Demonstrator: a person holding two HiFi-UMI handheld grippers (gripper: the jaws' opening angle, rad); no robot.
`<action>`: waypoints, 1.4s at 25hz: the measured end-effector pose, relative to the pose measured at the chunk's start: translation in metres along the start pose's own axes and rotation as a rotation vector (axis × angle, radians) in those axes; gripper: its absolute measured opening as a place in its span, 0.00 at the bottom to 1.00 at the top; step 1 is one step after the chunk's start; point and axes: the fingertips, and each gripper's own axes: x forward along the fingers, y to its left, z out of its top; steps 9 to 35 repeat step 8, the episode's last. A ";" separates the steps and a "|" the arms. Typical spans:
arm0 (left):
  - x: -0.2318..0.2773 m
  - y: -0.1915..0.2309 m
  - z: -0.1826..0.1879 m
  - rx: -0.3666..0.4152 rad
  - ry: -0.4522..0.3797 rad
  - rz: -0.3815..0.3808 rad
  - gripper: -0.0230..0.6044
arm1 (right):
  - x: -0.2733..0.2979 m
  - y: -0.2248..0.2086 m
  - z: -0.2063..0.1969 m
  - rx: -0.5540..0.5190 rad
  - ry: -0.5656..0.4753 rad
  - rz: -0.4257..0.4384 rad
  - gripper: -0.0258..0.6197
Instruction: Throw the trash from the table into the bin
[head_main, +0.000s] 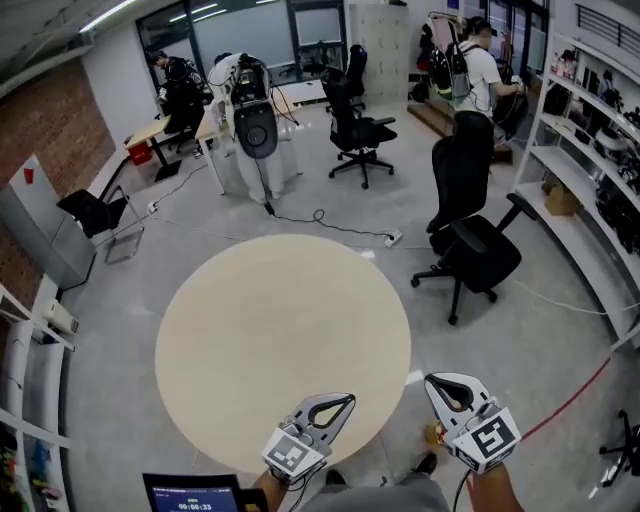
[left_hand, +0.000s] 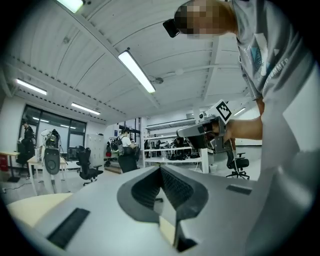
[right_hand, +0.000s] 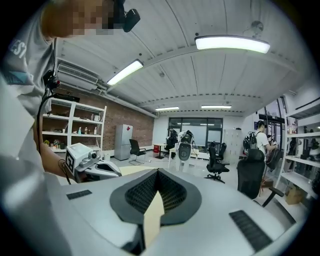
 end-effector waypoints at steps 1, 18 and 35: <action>-0.013 0.000 -0.004 -0.009 0.010 0.014 0.11 | 0.002 0.009 0.001 -0.003 0.000 0.009 0.05; -0.118 -0.022 -0.030 -0.122 0.045 0.094 0.11 | 0.006 0.097 -0.013 -0.010 0.031 0.062 0.05; -0.118 -0.022 -0.030 -0.122 0.045 0.094 0.11 | 0.006 0.097 -0.013 -0.010 0.031 0.062 0.05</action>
